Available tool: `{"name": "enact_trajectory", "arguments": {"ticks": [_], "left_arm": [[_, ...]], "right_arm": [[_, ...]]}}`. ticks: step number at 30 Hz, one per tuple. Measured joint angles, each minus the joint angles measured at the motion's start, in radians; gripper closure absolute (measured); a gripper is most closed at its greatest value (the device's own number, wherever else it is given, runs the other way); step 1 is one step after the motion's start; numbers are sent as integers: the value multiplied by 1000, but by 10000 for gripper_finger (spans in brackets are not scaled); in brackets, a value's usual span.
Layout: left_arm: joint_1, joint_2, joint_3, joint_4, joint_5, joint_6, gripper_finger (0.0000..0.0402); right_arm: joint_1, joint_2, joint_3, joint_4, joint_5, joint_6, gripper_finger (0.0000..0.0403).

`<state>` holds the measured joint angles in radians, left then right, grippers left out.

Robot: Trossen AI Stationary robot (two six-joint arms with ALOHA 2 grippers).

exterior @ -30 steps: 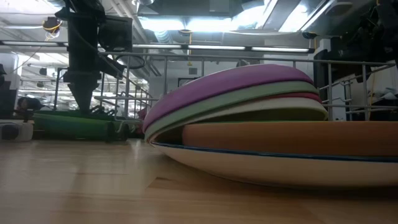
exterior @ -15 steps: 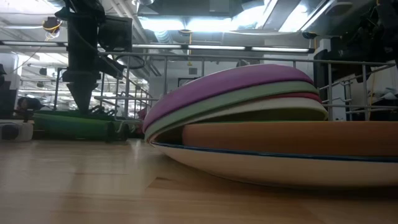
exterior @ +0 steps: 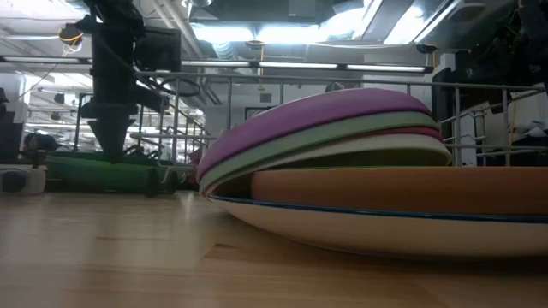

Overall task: Sort dishes
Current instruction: Put the dark green plate in the dish rack

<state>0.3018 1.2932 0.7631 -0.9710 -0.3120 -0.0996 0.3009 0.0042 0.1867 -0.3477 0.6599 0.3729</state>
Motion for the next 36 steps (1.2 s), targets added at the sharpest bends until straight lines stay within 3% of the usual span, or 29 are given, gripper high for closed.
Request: {"name": "enact_trajectory", "arguments": {"ticks": [7,15,24,36], "left_arm": [[47,0,0,3,-7,-2,296],[81,1,0,3,-10,-2,392],[70,1,23,-26,25,-25,397],[70,-38,153,-148,26,-77,400]], "right_arm": [[0,0,0,0,-2,0,315],[0,0,0,0,-2,0,315],[0,0,0,0,-2,0,315],[0,0,0,-12,-2,-1,315]]}}
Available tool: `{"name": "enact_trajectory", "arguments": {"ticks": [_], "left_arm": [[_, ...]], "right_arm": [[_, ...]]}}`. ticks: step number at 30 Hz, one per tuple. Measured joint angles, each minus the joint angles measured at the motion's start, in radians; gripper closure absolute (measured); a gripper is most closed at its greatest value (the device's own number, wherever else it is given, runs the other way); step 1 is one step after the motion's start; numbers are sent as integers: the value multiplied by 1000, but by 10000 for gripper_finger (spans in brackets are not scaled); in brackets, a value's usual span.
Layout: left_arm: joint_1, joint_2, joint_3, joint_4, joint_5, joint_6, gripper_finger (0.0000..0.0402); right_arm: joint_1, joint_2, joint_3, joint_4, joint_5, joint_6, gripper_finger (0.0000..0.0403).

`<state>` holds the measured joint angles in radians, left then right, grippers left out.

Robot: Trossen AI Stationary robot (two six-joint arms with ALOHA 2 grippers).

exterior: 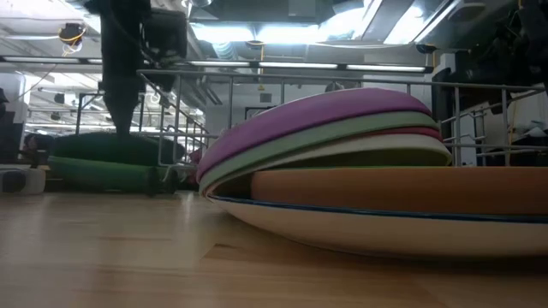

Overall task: Sort dishes
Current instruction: Put the dark green plate in the dish rack

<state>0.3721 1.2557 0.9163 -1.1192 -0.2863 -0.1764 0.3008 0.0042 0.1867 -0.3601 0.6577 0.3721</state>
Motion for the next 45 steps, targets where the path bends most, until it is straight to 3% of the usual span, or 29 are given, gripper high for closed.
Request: {"name": "enact_trajectory", "arguments": {"ticks": [12,21,28,34,39,45], "left_arm": [[2,-188,88,-31,-9,-166,401],[2,-358,157,61,-54,-257,402],[2,-453,176,396,-72,-208,401],[1,-444,176,697,-54,-152,401],[1,-367,176,926,12,-166,401],[1,-186,176,1208,112,-218,401]], "right_arm": [[0,0,0,-10,0,0,315],[0,0,0,-10,0,0,315],[0,0,0,-9,0,-2,315],[0,0,0,-9,3,-4,315],[0,0,0,-9,3,-5,315],[0,0,0,-8,3,-11,315]]}}
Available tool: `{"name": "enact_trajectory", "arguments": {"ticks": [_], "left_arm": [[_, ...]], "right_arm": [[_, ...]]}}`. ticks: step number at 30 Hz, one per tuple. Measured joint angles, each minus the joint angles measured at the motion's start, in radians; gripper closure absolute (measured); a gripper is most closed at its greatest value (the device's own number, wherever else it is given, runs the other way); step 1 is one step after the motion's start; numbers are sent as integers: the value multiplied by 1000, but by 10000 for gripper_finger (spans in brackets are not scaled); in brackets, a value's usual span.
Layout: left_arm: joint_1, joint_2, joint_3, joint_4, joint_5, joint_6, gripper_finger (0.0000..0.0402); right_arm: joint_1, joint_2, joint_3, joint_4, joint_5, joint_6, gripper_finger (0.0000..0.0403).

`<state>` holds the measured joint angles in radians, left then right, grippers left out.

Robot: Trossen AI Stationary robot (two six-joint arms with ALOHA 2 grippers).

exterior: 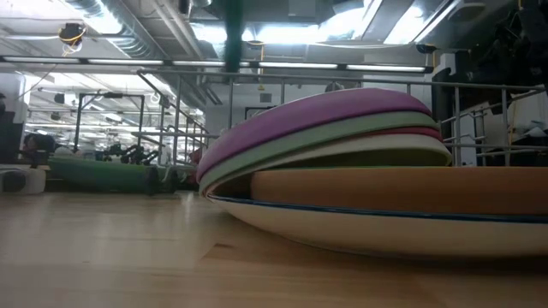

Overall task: Sort dishes
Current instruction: Put the dark green plate in the dish rack

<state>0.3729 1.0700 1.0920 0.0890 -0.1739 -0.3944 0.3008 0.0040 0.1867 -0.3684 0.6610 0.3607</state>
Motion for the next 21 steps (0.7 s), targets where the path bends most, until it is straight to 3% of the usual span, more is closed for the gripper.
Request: {"name": "enact_trajectory", "arguments": {"ticks": [9,21], "left_arm": [[12,348,0,538,84,-135,401],[74,753,-1,1137,168,-460,401]], "right_arm": [[0,0,0,-1,0,0,315],[0,0,0,-1,0,-1,315]]}}
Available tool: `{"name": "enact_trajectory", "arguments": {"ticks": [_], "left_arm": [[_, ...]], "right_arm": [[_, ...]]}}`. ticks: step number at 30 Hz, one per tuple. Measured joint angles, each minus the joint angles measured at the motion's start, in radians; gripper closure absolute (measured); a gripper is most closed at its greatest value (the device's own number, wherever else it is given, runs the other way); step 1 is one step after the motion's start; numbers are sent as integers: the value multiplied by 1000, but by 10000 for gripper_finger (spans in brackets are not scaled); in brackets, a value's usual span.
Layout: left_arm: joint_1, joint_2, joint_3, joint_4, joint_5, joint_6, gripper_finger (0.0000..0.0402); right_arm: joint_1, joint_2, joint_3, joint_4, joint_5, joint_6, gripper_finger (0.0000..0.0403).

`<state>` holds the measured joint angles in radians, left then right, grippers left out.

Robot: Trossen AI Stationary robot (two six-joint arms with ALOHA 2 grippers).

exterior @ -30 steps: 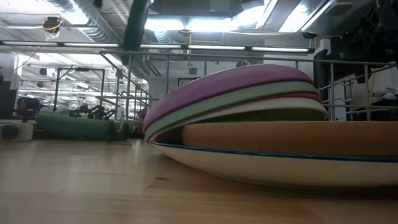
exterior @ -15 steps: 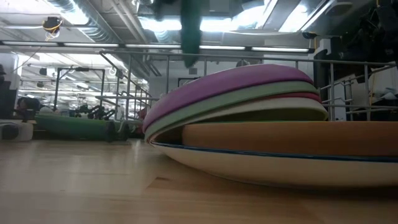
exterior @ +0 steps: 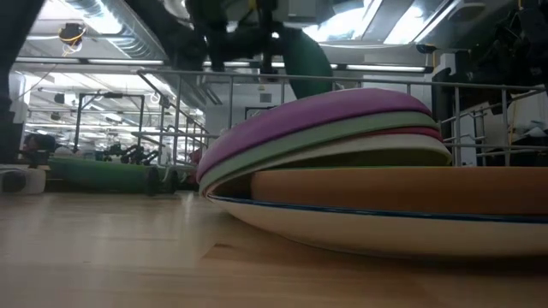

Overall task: Sort dishes
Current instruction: Put the dark green plate in the dish rack

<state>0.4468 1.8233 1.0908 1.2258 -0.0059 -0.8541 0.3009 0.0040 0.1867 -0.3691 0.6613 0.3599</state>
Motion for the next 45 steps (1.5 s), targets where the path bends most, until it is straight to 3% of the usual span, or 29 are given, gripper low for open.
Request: {"name": "enact_trajectory", "arguments": {"ticks": [6,23,33,45], "left_arm": [[13,77,0,108,-5,-12,401],[4,86,20,114,3,70,401],[6,85,142,-131,4,147,401],[8,84,154,-186,22,175,401]], "right_arm": [[0,0,0,0,0,-2,315],[0,0,0,4,0,-3,315],[0,0,0,5,1,-3,315],[0,0,0,2,1,-3,315]]}}
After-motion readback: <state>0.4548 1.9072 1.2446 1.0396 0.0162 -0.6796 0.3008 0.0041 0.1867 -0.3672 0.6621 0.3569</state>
